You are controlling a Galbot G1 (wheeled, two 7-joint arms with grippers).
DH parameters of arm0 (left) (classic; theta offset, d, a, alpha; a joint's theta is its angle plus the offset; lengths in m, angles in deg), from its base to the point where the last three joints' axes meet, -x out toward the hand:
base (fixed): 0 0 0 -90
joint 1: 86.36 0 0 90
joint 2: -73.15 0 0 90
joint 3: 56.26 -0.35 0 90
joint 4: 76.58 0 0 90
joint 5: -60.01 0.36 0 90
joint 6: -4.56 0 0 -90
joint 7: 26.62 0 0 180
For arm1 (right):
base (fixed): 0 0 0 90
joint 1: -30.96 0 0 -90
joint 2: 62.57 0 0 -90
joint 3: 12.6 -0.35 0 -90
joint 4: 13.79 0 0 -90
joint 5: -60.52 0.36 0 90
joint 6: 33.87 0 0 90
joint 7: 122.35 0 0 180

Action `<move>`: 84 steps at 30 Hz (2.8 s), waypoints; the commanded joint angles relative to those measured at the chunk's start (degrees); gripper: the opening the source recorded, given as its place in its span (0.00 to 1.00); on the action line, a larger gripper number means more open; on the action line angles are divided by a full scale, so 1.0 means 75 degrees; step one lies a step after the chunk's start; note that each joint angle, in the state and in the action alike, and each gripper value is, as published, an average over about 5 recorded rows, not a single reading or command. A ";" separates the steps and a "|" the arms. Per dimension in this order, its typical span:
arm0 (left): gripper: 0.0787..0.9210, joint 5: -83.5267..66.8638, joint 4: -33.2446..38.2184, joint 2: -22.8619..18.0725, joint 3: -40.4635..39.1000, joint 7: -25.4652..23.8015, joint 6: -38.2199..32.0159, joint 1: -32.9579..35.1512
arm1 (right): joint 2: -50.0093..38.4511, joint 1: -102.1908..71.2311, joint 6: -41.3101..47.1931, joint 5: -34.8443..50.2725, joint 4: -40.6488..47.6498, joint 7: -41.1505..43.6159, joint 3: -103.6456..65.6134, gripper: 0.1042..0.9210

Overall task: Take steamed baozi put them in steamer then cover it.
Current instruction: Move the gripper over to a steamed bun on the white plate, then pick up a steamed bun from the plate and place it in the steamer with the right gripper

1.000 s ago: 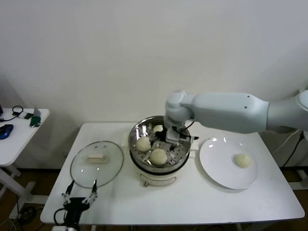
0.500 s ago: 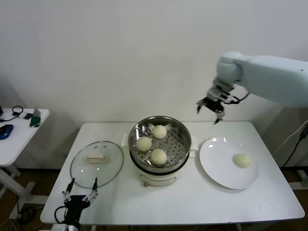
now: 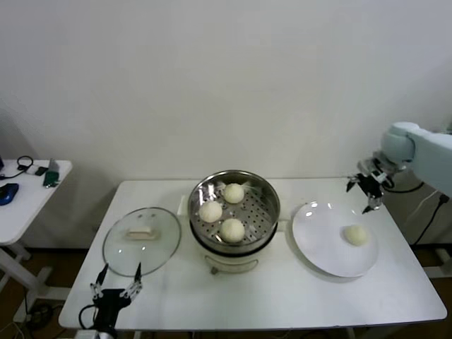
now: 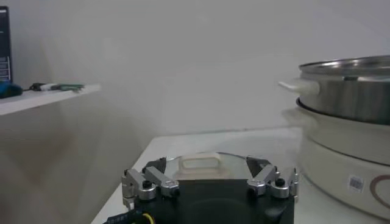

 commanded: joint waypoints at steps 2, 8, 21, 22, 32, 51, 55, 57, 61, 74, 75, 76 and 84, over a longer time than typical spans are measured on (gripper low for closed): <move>0.88 0.0035 -0.0065 -0.0042 0.0002 0.0002 -0.0004 0.0003 | -0.0287 -0.2258 0.0347 -0.0979 0.0734 -0.0159 -0.1776 0.88; 0.88 0.0072 -0.0084 -0.0057 -0.0011 0.0001 -0.0001 0.0016 | -0.0076 -0.2520 0.0320 -0.1215 0.1007 -0.0218 -0.2163 0.88; 0.88 0.0101 -0.0018 -0.0008 0.0024 0.0008 -0.0015 0.0101 | 0.0333 -0.2816 0.0476 -0.1182 0.1214 -0.0494 -0.2607 0.88; 0.88 0.0101 -0.0014 -0.0007 0.0023 0.0008 -0.0015 0.0107 | 0.0340 -0.2828 0.0495 -0.1190 0.1221 -0.0504 -0.2617 0.88; 0.88 0.0122 0.0031 -0.0014 -0.0011 0.0008 -0.0002 0.0104 | 0.0230 -0.2778 0.0549 -0.1187 0.1071 -0.0406 -0.2651 0.77; 0.88 0.0088 0.0133 0.0054 -0.0070 0.0005 0.0017 0.0049 | -0.0003 0.2287 0.1318 0.2703 -0.1277 -0.0025 0.1389 0.67; 0.88 0.0082 0.0241 0.0073 -0.0107 -0.0002 0.0052 0.0035 | 0.0630 0.4083 0.1848 0.3944 -0.2070 -0.0067 0.2317 0.67; 0.88 0.0060 0.0269 0.0094 -0.0115 0.0001 0.0058 0.0034 | 0.0999 0.4693 0.2093 0.4533 -0.2362 -0.0112 0.2408 0.67; 0.88 -0.0035 0.0257 0.0139 -0.0124 0.0019 0.0050 0.0019 | 0.1720 0.5159 0.2571 0.5387 -0.2946 -0.0354 0.2222 0.67; 0.88 -0.0226 0.0314 0.0198 0.0028 0.0015 0.0117 -0.0074 | 0.3001 0.3045 0.3294 0.4704 -0.3462 -0.1465 0.1471 0.67; 0.88 -0.0231 0.0315 0.0201 0.0037 0.0012 0.0121 -0.0079 | 0.3047 0.2899 0.3293 0.4528 -0.3391 -0.1489 0.1472 0.67; 0.88 -0.0234 0.0315 0.0204 0.0044 0.0011 0.0124 -0.0083 | 0.3089 0.2764 0.3293 0.4362 -0.3312 -0.1512 0.1476 0.67; 0.88 -0.0263 0.0299 0.0239 0.0066 0.0007 0.0111 -0.0052 | 0.3150 0.1877 0.3283 0.3454 -0.2819 -0.1635 0.1481 0.67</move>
